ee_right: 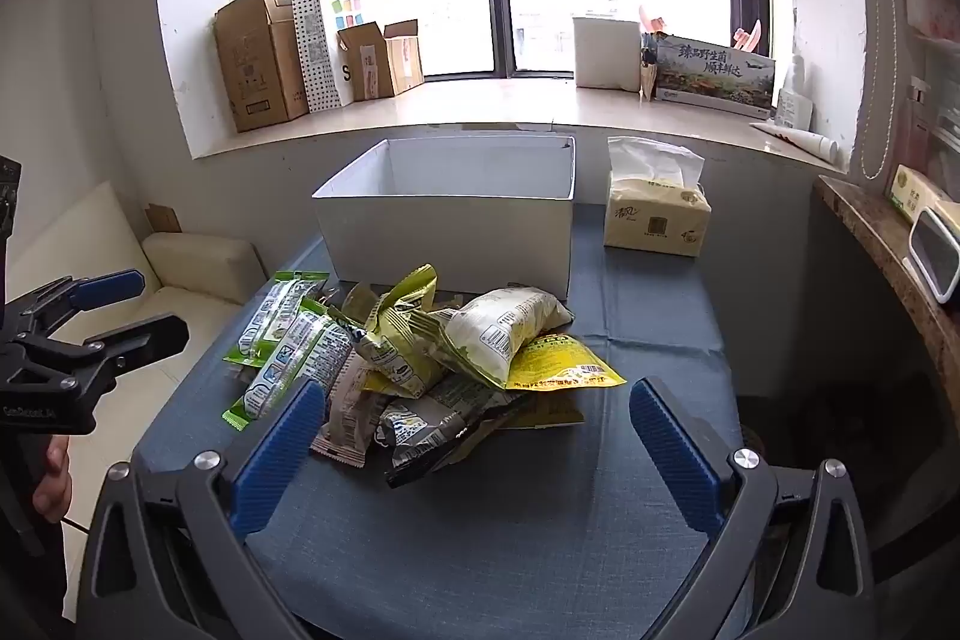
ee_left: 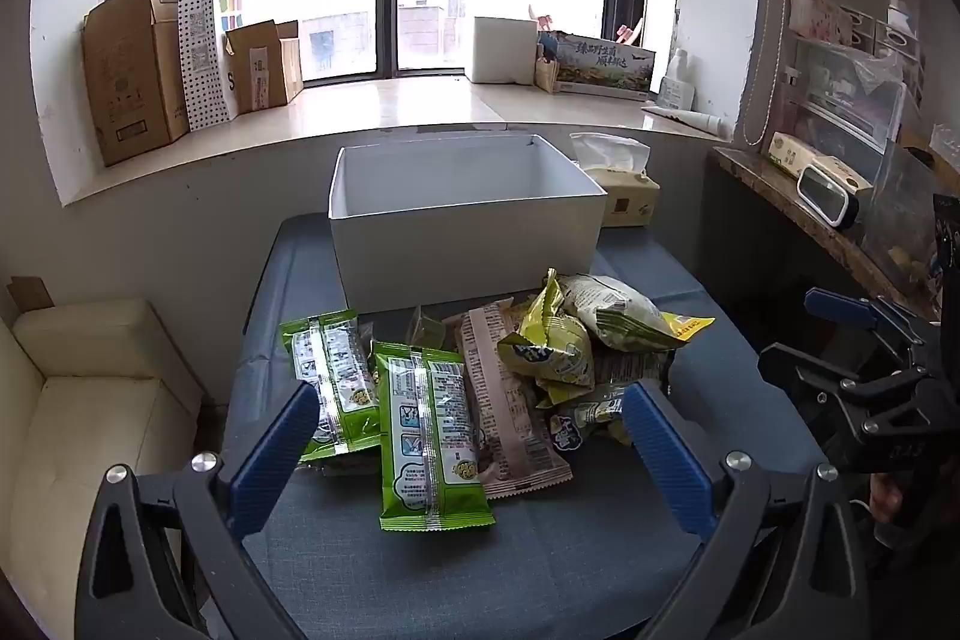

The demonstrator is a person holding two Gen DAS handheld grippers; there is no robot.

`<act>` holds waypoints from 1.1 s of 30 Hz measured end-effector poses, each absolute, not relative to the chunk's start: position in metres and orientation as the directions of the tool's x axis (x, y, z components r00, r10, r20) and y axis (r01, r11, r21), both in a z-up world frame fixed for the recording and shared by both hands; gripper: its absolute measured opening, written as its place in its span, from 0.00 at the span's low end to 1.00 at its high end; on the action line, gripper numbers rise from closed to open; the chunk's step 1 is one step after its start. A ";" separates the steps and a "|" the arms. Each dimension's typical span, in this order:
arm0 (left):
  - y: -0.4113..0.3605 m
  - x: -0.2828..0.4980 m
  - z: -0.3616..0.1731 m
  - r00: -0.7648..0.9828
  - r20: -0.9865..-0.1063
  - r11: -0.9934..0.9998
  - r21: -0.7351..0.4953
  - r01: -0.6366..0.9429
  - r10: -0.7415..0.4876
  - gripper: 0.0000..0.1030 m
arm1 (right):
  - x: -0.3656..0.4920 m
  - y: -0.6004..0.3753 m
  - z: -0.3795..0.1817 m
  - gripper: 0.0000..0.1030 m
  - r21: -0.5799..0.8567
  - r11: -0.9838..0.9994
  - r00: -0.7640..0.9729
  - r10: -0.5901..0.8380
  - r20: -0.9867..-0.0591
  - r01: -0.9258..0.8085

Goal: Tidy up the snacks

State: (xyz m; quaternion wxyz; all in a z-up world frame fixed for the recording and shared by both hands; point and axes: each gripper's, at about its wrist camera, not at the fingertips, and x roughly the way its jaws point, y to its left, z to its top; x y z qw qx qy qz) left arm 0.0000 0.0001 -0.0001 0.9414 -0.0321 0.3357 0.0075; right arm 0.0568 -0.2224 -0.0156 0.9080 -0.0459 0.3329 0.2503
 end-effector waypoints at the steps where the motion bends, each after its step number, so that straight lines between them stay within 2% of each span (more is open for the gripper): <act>1: 0.000 0.000 0.000 0.774 -0.633 0.998 -0.053 -0.035 -0.006 1.00 | 0.057 -0.223 -0.016 1.00 0.087 0.873 0.649 0.420 -0.634 -0.480; 33: -0.004 -0.001 0.002 0.774 -0.633 0.999 -0.041 -0.024 -0.008 1.00 | 0.053 -0.221 -0.019 1.00 0.085 0.867 0.637 0.425 -0.643 -0.492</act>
